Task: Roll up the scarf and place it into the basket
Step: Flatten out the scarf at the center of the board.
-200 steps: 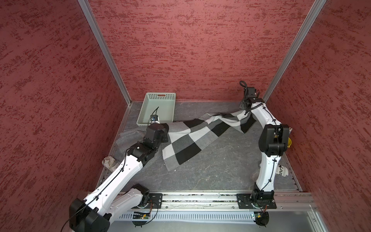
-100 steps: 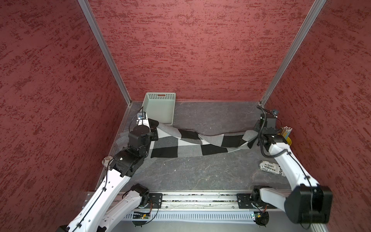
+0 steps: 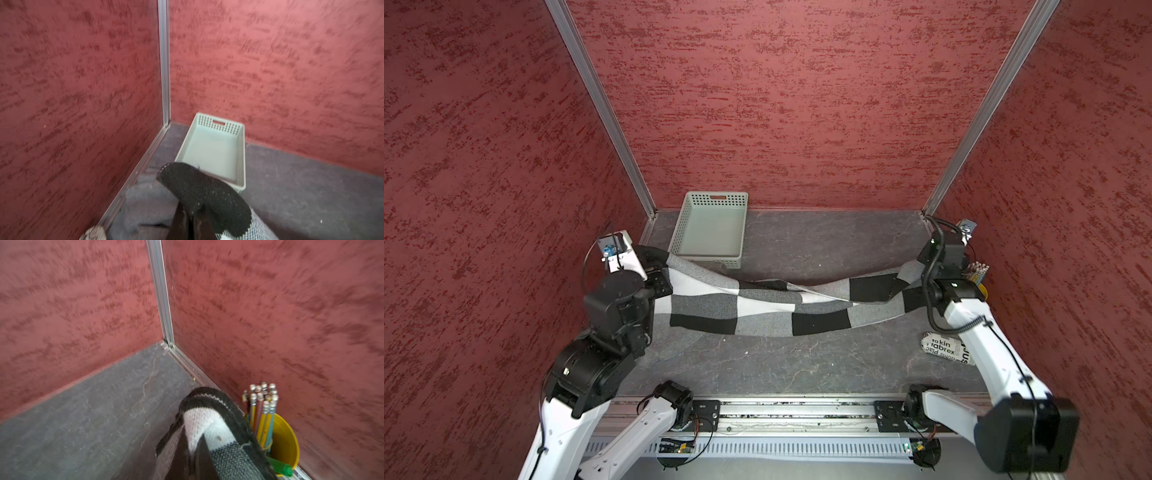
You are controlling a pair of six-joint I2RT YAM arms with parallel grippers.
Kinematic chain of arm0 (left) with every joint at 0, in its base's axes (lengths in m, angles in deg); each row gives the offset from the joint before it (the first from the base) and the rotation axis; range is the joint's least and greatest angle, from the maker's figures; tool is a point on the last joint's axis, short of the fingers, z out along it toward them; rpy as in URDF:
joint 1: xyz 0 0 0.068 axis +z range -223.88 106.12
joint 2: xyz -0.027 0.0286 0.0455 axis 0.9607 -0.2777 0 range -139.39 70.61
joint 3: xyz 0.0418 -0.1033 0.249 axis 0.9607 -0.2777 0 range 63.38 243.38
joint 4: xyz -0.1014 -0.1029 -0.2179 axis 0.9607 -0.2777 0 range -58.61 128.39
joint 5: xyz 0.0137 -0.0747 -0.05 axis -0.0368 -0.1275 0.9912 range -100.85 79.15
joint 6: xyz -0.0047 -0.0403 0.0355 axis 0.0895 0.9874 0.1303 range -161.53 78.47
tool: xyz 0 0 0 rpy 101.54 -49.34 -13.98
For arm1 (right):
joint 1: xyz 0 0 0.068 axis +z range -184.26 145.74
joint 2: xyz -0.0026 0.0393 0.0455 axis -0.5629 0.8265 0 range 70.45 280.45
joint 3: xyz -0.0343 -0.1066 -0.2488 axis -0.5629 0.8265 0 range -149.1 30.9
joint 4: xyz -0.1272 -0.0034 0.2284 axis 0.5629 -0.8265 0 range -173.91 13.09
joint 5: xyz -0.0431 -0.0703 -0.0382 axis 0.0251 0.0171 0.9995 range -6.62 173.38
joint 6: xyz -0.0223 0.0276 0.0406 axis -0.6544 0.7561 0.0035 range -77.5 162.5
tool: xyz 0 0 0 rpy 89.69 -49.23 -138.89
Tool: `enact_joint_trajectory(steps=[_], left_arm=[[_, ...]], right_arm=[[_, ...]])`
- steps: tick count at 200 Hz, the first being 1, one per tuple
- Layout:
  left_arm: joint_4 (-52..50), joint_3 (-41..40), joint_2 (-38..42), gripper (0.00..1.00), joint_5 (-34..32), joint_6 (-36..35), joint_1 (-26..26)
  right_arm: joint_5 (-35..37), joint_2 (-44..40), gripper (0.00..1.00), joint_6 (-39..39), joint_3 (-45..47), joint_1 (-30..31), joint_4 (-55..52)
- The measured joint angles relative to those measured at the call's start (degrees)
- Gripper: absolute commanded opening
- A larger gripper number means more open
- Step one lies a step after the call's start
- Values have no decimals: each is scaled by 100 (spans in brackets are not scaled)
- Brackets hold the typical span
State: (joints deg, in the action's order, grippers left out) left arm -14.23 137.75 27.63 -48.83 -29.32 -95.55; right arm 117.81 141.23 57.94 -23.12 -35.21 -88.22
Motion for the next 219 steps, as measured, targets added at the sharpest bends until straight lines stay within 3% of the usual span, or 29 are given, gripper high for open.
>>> enact_joint_trajectory(steps=[21, 48, 56, 62, 71, 76, 87, 100, 119, 141, 196, 219], left_arm=[[-367, -181, -560, 0, 660, 140, 890], [-160, -1156, -1038, 0, 1923, 168, 2396], [-72, -1392, -1145, 0, 2223, 197, 2712], [20, -1545, -1211, 0, 2426, 219, 2905], [168, -1716, -1244, 0, 2645, 238, 3051], [275, -1790, -1237, 0, 2756, 249, 3082], [557, -1912, -1152, 0, 2959, 262, 3104], [866, -2026, -981, 0, 3187, 310, 3101], [1156, -2129, -739, 0, 3434, 409, 3095], [1327, -2216, -592, 0, 3587, 498, 3034], [1366, -2271, -520, 0, 3668, 538, 2721], [1320, -2173, -531, 0, 3652, 540, 2483]], right_arm=[[-72, 1200, 0, 111, -411, 61, 151], [-90, 2830, 0, 168, -1510, 232, 468], [-98, 3362, 5, 168, -1985, 282, 487], [-118, 3810, 15, 162, -2437, 317, 492], [-164, 4382, 50, 166, -3077, 348, 452], [-197, 4736, 64, 109, -3504, 369, 407], [-308, 5412, 79, 55, -4409, 409, 269], [-507, 6105, 86, -39, -5392, 424, -33], [-837, 6658, 88, -103, -6218, 422, -612], [-1047, 6647, 87, -181, -6210, 415, -1172], [-1657, 4983, 73, 50, -3659, 243, -1628], [-1976, 4789, 57, 173, -3250, 144, -1657]])
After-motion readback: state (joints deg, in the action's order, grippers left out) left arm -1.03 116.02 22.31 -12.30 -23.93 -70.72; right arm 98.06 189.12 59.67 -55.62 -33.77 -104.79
